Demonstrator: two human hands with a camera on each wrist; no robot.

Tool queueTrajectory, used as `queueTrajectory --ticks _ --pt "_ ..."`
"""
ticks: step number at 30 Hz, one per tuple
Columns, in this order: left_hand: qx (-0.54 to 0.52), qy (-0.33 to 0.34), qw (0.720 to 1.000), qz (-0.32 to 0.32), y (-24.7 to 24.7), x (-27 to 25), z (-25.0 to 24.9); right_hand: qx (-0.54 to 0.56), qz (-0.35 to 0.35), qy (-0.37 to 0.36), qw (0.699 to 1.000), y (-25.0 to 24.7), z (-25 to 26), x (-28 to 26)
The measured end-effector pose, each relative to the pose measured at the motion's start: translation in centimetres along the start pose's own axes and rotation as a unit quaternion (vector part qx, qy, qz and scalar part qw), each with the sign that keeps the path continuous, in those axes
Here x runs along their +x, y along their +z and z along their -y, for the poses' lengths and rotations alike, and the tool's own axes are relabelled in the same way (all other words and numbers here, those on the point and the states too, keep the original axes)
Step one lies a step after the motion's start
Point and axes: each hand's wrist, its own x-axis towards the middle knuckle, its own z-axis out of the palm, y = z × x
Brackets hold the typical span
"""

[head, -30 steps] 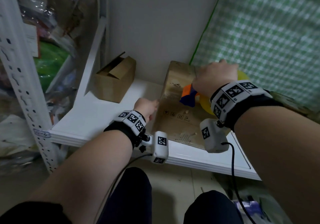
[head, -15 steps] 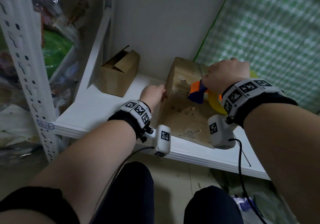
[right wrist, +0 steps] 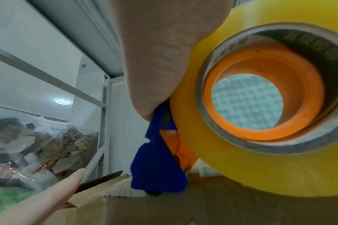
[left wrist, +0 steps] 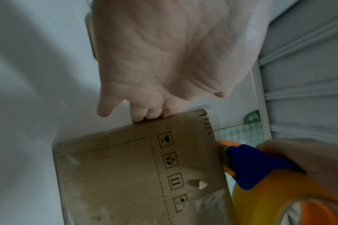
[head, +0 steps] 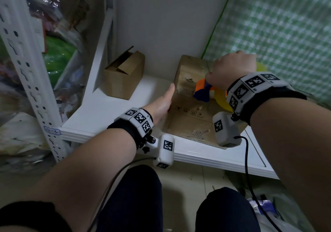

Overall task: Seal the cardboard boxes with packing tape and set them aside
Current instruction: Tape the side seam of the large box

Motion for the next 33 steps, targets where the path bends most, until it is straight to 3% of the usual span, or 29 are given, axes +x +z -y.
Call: queueTrajectory --ticks 2,4,6,8,10,12,16,22,26,33 --pt "0.041 0.017 0.999 -0.018 0.3 -1.1 -0.7 0.019 -0.014 -0.016 1.0 -0.1 -0.2 -0.3" --pt "0.116 0.107 0.984 -0.085 1.0 -1.9 -2.2 0.044 -0.031 -0.039 0.998 0.0 -0.6 -0.5" --pt "0.306 0.192 0.922 -0.137 1.5 -1.7 -4.1 0.055 -0.053 -0.064 0.995 0.2 -1.1 -0.7" --pt "0.49 0.187 0.84 -0.137 2.2 -1.1 -5.4 0.067 -0.064 -0.086 0.992 0.4 -1.6 -0.7" --pt "0.59 0.165 0.776 -0.149 2.8 -0.5 -6.3 0.086 -0.06 -0.105 0.989 0.1 -2.3 -0.8" --pt "0.629 0.163 0.74 -0.173 3.5 -0.6 -6.6 0.111 -0.057 -0.133 0.983 0.1 -3.5 -0.8" --pt "0.643 0.172 0.721 -0.191 4.0 -0.3 -6.7 0.126 -0.059 -0.187 0.972 1.0 -5.7 -1.1" --pt "0.68 0.119 0.701 -0.179 4.8 -0.2 -7.6 0.141 -0.012 -0.218 0.966 1.0 -7.5 -0.4" --pt "0.721 0.07 0.666 -0.179 5.8 -0.4 -8.6 0.152 -0.035 -0.193 0.969 2.1 -8.1 -0.3" --pt "0.731 0.023 0.653 -0.197 6.7 -0.8 -9.0 0.202 -0.032 -0.189 0.96 3.4 -11.3 -1.2"
